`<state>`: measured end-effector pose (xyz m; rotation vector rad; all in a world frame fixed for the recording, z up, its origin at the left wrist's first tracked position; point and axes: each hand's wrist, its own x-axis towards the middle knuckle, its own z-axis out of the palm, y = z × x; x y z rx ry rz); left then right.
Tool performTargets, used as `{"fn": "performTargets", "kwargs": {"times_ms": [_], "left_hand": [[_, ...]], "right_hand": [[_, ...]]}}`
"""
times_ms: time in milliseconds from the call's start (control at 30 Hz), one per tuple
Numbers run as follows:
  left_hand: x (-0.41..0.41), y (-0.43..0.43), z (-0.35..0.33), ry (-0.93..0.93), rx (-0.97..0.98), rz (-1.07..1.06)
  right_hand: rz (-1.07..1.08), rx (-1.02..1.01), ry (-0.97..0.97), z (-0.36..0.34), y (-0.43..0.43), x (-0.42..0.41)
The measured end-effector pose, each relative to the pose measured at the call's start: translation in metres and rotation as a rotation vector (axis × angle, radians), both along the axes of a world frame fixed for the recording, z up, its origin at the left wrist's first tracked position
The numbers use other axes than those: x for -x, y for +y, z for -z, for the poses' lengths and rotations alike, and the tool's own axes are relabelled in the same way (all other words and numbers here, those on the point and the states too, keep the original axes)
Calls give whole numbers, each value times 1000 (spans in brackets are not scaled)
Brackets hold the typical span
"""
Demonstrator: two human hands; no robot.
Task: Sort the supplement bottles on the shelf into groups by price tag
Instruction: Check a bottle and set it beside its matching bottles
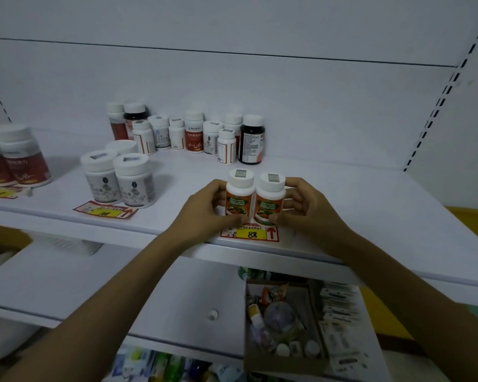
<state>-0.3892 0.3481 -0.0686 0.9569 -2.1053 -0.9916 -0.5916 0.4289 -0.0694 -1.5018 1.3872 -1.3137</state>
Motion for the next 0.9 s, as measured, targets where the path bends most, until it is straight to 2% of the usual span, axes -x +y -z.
{"fn": "performTargets", "kwargs": {"times_ms": [233,600,767,900], "left_hand": [[1,1,0,-19,0,-15],[0,5,-3,-39,-17,-11],[-6,1,-19,149,-178,1],[2,-11,-42,163,-130,-41]], "right_hand": [[23,15,94,1,-2,-3],[47,-28,111,1,-1,-6],[142,-56,-42,-9,-6,-1],[241,-34,23,-36,-32,7]]}}
